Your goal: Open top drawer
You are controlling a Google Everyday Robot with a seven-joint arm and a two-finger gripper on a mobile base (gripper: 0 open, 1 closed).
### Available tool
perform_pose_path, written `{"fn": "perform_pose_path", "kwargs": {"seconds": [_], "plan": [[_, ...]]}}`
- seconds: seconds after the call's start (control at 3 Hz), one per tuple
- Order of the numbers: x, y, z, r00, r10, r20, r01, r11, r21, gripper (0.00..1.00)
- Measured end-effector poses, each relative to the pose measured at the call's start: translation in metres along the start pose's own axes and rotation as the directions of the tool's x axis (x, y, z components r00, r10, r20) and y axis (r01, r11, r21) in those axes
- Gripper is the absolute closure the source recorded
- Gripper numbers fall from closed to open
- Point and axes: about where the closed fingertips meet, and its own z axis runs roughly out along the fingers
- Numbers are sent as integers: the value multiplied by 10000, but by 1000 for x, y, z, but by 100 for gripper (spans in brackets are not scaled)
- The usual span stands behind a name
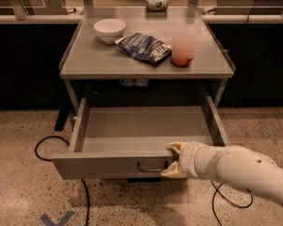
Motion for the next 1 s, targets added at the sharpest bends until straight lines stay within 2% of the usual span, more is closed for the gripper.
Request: {"fn": "perform_pose_path", "kwargs": {"seconds": [0.33, 0.67, 1.0], "plan": [[0, 0, 0, 10000, 0, 0, 0, 10000, 0, 13], [0, 0, 0, 10000, -1, 0, 1, 10000, 0, 0], [0, 0, 0, 10000, -1, 0, 1, 10000, 0, 0]]}}
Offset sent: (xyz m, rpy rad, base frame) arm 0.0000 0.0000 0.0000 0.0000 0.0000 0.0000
